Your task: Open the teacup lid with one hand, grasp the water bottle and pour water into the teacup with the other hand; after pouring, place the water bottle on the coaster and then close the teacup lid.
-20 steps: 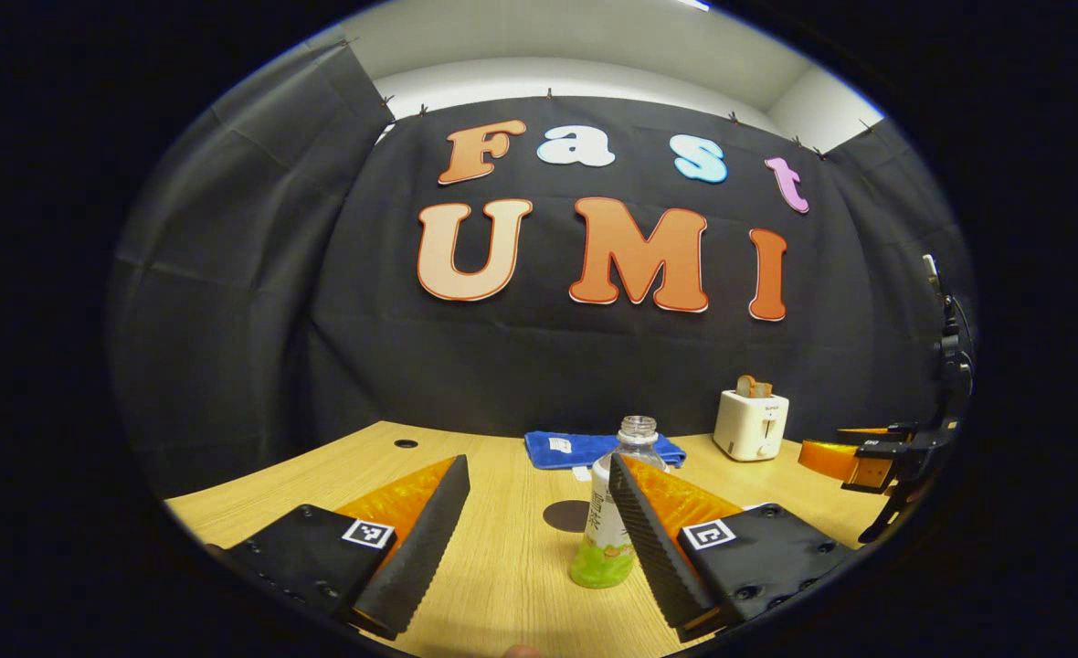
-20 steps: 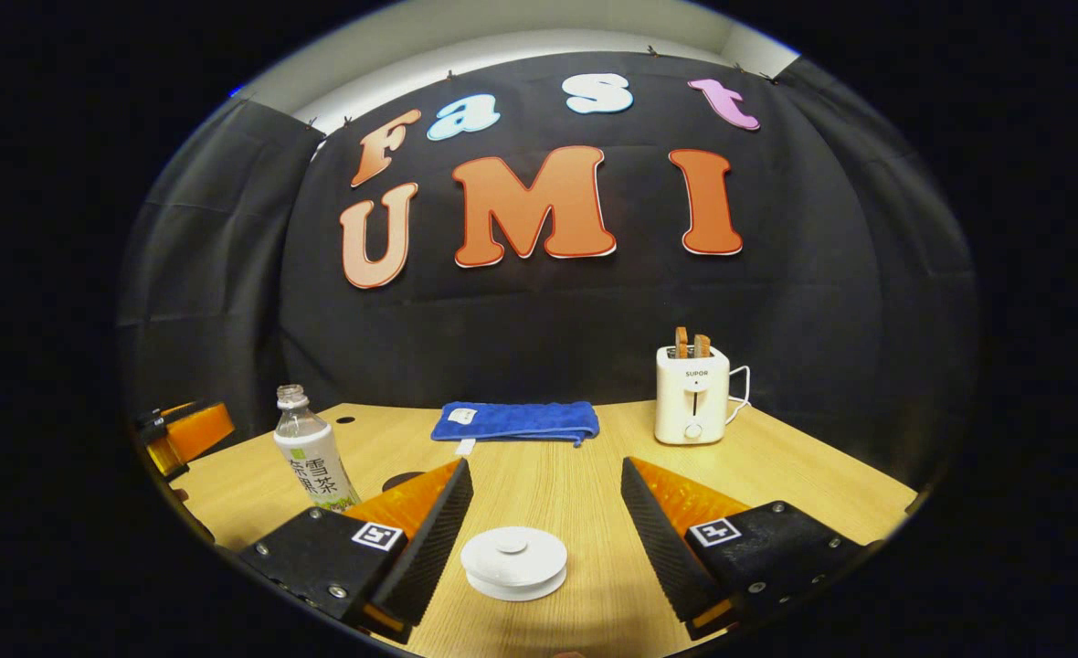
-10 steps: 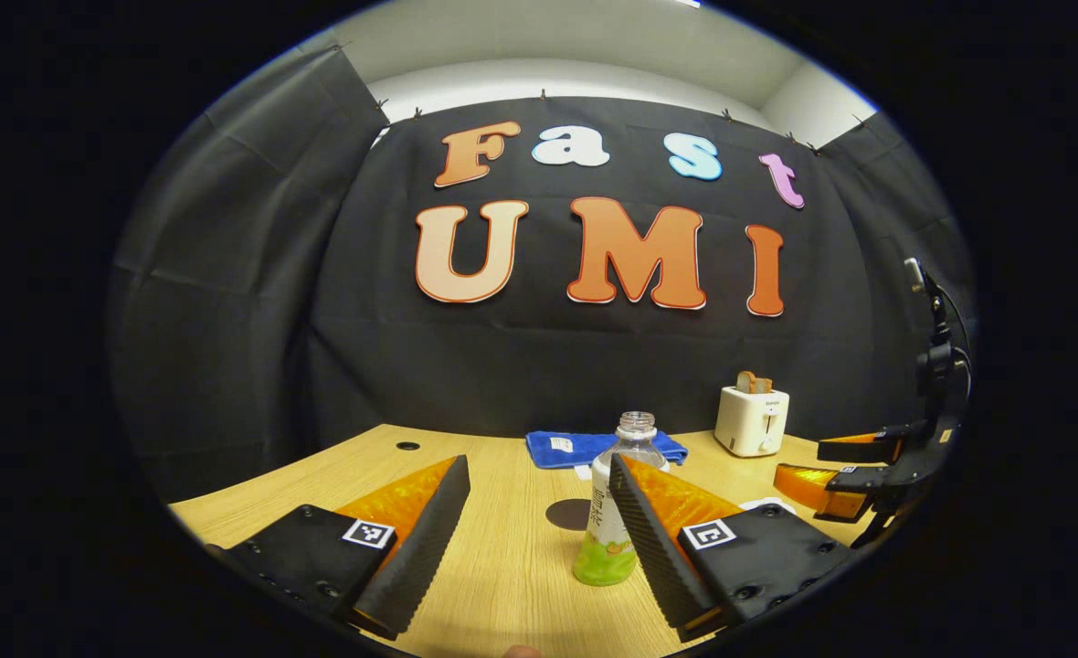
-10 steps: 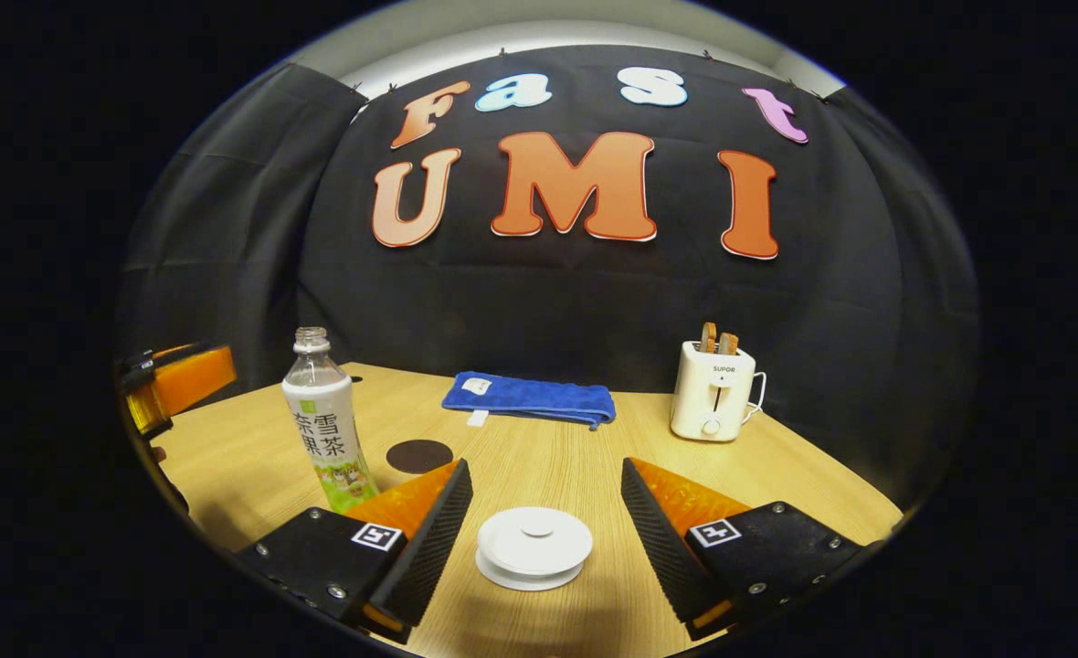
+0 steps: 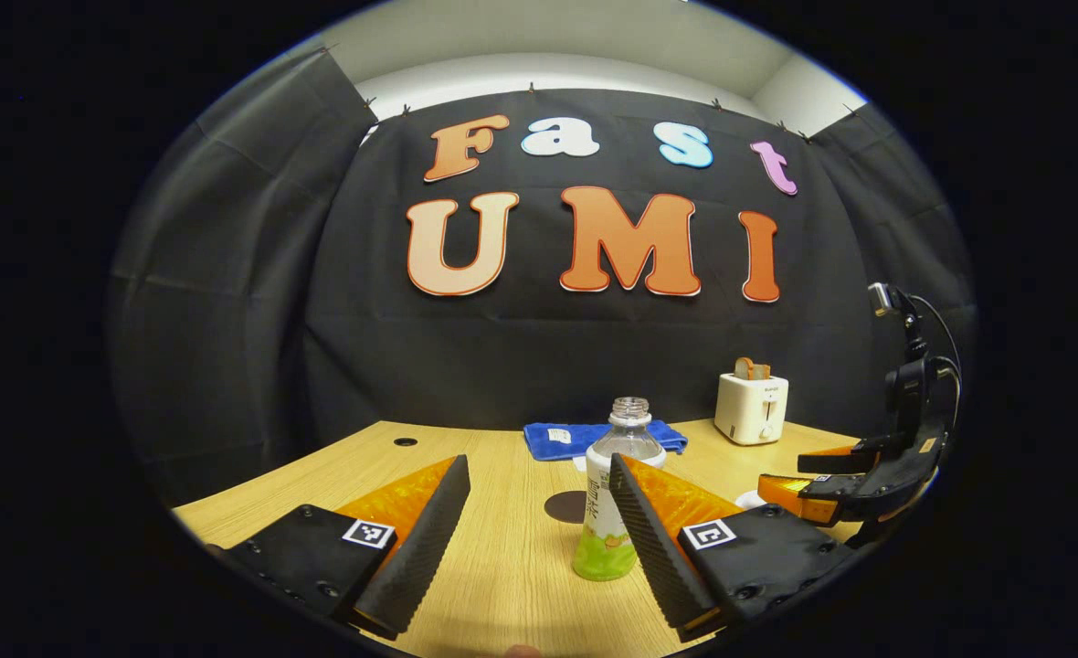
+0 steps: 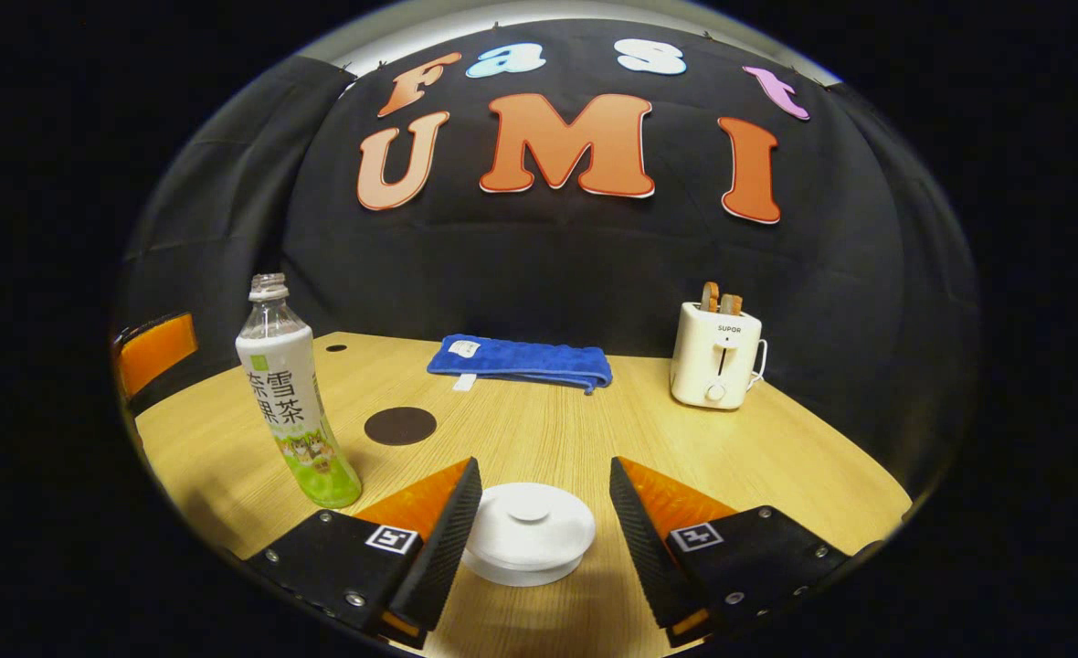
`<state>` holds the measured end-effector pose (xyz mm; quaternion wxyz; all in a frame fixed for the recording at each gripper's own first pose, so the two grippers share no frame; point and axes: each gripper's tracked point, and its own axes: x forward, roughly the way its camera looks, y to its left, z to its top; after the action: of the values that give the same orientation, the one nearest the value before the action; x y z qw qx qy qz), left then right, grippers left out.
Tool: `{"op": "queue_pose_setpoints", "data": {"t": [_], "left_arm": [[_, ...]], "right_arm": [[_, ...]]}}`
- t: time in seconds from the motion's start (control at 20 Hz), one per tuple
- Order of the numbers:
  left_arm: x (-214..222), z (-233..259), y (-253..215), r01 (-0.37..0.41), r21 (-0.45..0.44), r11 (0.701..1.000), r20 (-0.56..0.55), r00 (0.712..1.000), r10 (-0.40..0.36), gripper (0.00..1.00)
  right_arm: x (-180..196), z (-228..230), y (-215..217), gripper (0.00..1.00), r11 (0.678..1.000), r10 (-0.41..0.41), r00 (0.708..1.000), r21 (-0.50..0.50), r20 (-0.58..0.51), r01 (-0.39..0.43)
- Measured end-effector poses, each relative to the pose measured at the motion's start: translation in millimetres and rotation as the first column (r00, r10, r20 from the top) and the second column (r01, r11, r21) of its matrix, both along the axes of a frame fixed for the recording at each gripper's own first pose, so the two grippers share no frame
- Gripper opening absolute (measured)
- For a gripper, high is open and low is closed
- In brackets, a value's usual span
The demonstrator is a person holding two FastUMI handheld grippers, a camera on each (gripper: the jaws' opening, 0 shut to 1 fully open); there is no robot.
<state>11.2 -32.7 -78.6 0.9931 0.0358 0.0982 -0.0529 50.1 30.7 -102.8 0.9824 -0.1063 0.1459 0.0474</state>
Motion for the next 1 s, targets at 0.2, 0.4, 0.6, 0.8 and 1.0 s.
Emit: {"op": "queue_pose_setpoints", "data": {"t": [0.2,0.4,0.6,0.8,1.0], "left_arm": [[-1,-1,-2,0.005,0.014,1.000,-0.001,1.000,-0.005,0.99],[-1,-5,-2,0.004,0.012,1.000,-0.014,1.000,-0.004,0.99],[-1,-7,0,0.002,0.012,1.000,-0.019,1.000,-0.001,0.99],[-2,-9,-1,0.004,0.014,1.000,-0.027,1.000,-0.003,0.98],[-2,-10,-2,0.006,0.017,1.000,-0.033,0.999,-0.006,0.98]], "right_arm": [[1,-11,4,0.74,1.000,0.013,0.999,0.002,-0.030,-0.013],[1,-15,6,0.60,1.000,0.014,0.999,-0.010,-0.043,-0.015],[0,-15,4,0.38,1.000,0.004,0.999,-0.015,-0.053,-0.005],[-2,-15,4,0.25,1.000,0.005,0.998,-0.010,-0.060,-0.006],[-5,-6,2,0.23,1.000,0.009,0.999,-0.014,-0.047,-0.010]]}}
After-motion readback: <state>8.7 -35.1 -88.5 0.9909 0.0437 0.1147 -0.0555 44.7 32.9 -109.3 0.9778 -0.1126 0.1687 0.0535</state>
